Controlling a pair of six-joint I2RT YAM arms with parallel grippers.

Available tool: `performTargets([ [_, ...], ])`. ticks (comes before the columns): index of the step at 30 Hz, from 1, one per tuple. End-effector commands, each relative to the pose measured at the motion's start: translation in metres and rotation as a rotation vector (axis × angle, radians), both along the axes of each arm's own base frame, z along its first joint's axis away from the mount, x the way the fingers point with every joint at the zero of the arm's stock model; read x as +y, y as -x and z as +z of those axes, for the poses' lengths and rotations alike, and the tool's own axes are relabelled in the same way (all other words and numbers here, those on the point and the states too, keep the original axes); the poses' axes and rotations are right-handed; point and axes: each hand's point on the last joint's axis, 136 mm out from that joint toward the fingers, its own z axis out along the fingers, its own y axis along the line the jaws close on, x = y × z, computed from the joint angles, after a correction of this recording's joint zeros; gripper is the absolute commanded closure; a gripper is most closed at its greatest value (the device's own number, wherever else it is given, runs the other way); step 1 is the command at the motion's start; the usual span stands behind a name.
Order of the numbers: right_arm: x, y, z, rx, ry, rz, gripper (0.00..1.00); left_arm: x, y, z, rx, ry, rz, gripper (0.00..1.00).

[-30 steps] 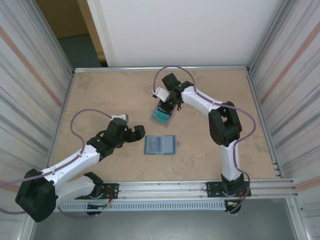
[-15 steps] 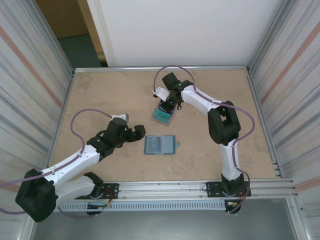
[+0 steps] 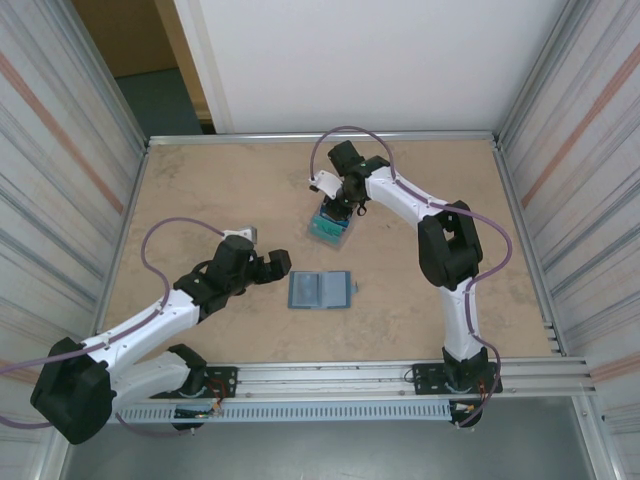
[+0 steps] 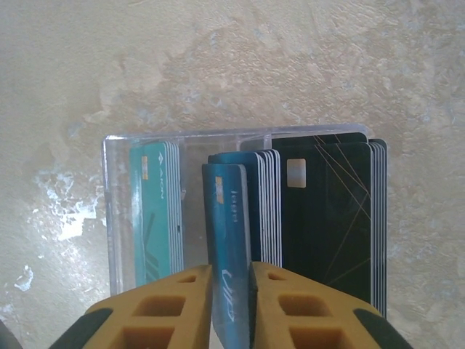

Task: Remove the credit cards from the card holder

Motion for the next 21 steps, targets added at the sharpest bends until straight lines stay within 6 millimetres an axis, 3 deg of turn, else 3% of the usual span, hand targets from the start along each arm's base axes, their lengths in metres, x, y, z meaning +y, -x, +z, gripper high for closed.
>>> performTargets([
  [1, 0.001, 0.002, 0.018, -0.006, -0.028, 0.009, 0.78, 0.003, -0.004, 0.012, -0.030, 0.006, 0.012, 0.01],
  [8, 0.008, 0.011, 0.064, -0.055, -0.153, -0.044, 0.76, 0.009, -0.004, 0.017, -0.043, -0.015, 0.026, 0.01],
  [14, 0.000, 0.029, 0.106, -0.104, -0.280, -0.189, 0.68, 0.018, -0.006, 0.021, -0.053, -0.014, 0.065, 0.01],
  [18, -0.013, 0.043, 0.112, -0.137, -0.236, -0.364, 0.65, 0.027, -0.008, 0.022, -0.061, -0.011, 0.099, 0.02],
  [21, -0.014, 0.067, 0.106, -0.115, -0.208, -0.469, 0.61, 0.037, -0.009, 0.024, -0.076, -0.023, 0.149, 0.01],
])
